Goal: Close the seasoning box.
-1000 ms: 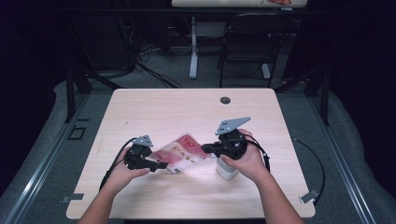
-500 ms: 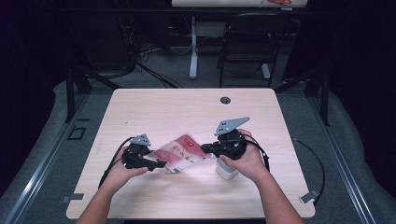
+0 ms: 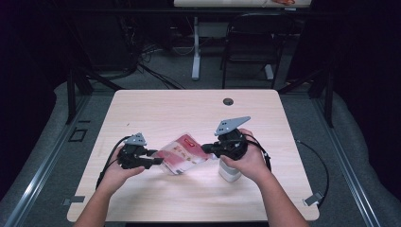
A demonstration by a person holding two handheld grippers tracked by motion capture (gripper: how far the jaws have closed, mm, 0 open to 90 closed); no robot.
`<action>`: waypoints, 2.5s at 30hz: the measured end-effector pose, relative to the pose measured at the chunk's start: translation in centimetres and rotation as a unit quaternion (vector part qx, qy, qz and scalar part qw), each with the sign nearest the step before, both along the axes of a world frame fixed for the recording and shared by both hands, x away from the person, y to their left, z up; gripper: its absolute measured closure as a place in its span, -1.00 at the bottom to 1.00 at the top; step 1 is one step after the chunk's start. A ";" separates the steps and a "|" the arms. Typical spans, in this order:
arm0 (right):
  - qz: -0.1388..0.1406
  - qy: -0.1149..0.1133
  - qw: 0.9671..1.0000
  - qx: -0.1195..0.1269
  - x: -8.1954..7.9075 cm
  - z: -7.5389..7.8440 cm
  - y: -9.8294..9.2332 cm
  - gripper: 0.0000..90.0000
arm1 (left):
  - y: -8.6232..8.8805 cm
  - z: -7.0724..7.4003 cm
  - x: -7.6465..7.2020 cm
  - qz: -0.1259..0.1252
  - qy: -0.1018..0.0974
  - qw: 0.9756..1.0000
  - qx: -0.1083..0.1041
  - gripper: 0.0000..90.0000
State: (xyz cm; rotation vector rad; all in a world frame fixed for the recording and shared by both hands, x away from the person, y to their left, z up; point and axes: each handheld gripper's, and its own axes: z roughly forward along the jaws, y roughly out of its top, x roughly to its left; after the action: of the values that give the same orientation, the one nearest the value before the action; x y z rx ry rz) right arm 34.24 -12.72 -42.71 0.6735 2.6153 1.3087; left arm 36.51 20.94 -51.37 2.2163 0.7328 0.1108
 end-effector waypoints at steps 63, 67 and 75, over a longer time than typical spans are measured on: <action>0.044 -0.010 0.998 -0.051 0.8 2.1 6.2 0.78 | 0.7 1.2 -0.3 -0.003 -0.014 0.999 -0.046 0.13; 0.047 -0.004 0.998 -0.034 1.0 2.2 7.1 0.70 | 1.2 1.2 -0.2 0.002 -0.009 0.999 -0.049 0.12; 0.054 -0.005 0.998 -0.024 0.9 2.4 9.0 0.42 | 2.0 1.6 -0.1 0.013 -0.011 0.998 -0.064 0.01</action>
State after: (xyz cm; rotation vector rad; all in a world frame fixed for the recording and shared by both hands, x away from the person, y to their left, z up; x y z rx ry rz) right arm 35.13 -3.77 -40.27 0.5236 2.6989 1.2698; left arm 36.41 22.96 -49.77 2.0823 0.7359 0.0985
